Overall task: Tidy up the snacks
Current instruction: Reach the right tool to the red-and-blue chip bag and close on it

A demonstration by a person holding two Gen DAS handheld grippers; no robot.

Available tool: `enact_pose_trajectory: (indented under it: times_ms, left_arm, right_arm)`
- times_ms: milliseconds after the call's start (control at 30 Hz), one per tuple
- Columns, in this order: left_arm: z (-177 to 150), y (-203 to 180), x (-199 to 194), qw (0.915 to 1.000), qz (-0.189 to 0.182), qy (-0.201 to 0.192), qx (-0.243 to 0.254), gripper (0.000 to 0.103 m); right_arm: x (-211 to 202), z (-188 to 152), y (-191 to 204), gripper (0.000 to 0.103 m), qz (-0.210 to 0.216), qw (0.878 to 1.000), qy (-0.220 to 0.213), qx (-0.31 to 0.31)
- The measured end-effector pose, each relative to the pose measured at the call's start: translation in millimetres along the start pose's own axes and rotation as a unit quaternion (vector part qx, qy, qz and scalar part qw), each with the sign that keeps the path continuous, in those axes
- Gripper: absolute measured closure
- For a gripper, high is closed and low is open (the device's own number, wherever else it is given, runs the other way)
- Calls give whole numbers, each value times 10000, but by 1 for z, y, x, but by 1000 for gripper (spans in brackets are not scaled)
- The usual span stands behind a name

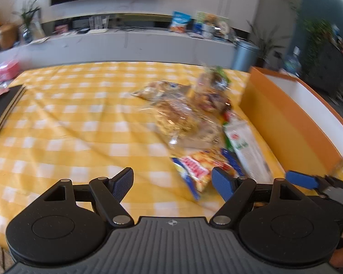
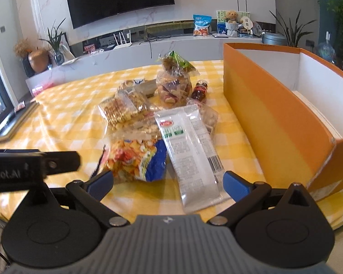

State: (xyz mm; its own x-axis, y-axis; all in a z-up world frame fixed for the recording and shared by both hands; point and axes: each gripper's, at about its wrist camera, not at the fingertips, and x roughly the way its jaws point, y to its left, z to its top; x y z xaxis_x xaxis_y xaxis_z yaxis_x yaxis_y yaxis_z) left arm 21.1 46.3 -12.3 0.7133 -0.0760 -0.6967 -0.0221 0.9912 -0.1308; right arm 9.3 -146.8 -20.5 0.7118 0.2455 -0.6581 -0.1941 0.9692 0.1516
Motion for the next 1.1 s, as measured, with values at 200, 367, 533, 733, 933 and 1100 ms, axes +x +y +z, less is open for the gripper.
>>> enact_pose_trajectory:
  times_ms: [200,367,533,733,933,1100]
  left_arm:
    - [5,21,6,9987,-88,222,-460,12]
    - [2,27,15,9976,-84,406,-548,12]
    - [-1,31,21,9963,-44,538,-669,12]
    - [5,45,14,9953,222,312,-893,14]
    - [10,57,6,9922,390,163,-1177,14]
    - [8,68,9,9884,323,271,-1457,14]
  right_arm:
    - [18,3,4,3,-122,9998,71,-150]
    - [34,-1,3,3,-284,9992,159,-212]
    - [30,3,-2,3,-35,10000,-39,-23]
    - [31,15,22,3,450,9926,269,-1093]
    - [34,11,56,3,408,9669,209,-2511]
    - [53,-11,88,3,127,9313,319,-3626]
